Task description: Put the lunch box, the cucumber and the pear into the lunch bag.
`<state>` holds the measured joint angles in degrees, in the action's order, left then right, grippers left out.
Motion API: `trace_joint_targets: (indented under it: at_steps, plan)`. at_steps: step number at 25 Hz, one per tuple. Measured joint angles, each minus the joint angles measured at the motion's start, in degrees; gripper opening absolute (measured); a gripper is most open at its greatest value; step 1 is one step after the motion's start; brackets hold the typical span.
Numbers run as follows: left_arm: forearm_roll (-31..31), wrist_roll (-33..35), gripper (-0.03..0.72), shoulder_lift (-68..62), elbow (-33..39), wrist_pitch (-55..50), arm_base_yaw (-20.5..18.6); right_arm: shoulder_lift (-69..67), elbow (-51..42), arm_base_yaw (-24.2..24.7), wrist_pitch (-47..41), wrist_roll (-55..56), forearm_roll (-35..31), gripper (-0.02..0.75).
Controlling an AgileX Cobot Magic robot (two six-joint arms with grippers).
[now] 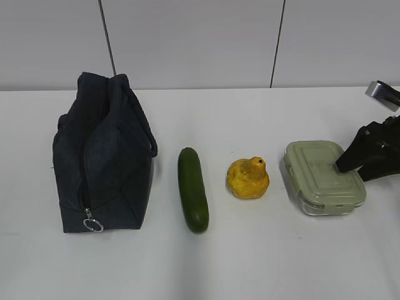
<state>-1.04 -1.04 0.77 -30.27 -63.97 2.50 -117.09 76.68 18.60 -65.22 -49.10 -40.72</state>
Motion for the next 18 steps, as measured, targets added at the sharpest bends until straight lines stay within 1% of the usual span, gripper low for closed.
trace_joint_targets:
  at_steps: [5, 9, 18]
  plan:
    - [0.0, 0.0, 0.239, 0.0, 0.0, 0.0, 0.0, -2.16, 0.19, 0.0, 0.1, -1.28, -0.98, 0.598]
    - [0.0, 0.0, 0.239, 0.0, 0.0, 0.0, 0.0, -3.74, 0.29, 0.14, -0.11, -3.89, -4.12, 0.593]
    - [0.0, 0.0, 0.239, 0.0, 0.0, 0.0, 0.0, -3.96, 0.29, 0.14, -0.11, -6.34, -5.76, 0.592]
